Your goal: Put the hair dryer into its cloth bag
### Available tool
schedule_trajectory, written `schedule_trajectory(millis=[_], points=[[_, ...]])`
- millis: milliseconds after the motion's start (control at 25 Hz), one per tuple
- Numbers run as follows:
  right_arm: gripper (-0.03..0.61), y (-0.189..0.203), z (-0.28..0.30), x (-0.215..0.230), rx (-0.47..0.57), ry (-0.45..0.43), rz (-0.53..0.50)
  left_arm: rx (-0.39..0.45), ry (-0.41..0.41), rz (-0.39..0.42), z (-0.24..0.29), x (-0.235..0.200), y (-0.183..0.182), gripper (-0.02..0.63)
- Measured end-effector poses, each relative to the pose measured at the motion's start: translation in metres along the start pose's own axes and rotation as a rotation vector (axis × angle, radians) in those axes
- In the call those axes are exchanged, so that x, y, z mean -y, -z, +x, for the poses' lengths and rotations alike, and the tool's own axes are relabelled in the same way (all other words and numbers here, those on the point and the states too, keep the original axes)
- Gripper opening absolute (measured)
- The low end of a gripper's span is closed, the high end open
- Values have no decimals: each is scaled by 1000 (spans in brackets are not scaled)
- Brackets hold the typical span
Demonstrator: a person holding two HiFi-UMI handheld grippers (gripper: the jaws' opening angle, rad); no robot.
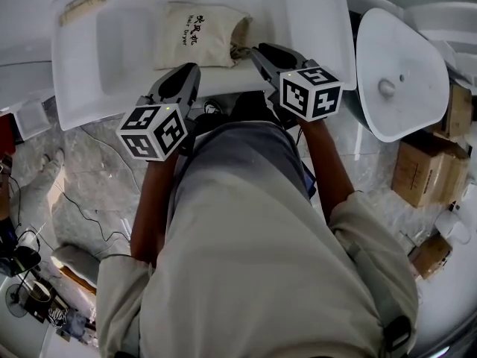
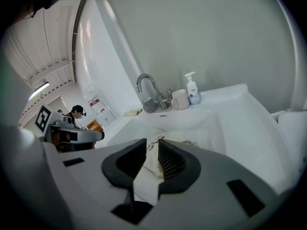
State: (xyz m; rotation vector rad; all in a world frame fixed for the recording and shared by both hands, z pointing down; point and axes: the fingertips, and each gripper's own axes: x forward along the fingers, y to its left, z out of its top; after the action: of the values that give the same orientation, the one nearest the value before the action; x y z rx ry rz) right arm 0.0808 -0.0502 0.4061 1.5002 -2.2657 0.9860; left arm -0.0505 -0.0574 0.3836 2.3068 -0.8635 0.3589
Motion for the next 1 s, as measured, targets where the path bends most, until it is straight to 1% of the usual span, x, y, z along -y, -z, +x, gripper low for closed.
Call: schedule_trajectory(millis=[160, 280, 400, 600, 680, 880, 1000], points=[[76, -6, -16, -7, 39, 14, -4, 28, 17, 13, -9, 6, -7, 28], [71, -12, -28, -12, 65, 23, -15, 66, 30, 33, -18, 11, -15, 18], [56, -17, -39, -17, 95, 36, -24, 106, 38, 35, -28, 16, -25, 18], [37, -21, -63, -27, 138, 61, -45, 219, 54, 43, -50, 28, -46, 8], [29, -22, -73, -30, 163, 73, -65, 227, 51, 48, -52, 30, -47, 8], [9, -29, -92, -37, 237, 127, -118, 206, 25, 84, -56, 29, -43, 8], [9, -31, -96, -43, 253, 137, -139, 218, 0, 127, -64, 29, -46, 8]])
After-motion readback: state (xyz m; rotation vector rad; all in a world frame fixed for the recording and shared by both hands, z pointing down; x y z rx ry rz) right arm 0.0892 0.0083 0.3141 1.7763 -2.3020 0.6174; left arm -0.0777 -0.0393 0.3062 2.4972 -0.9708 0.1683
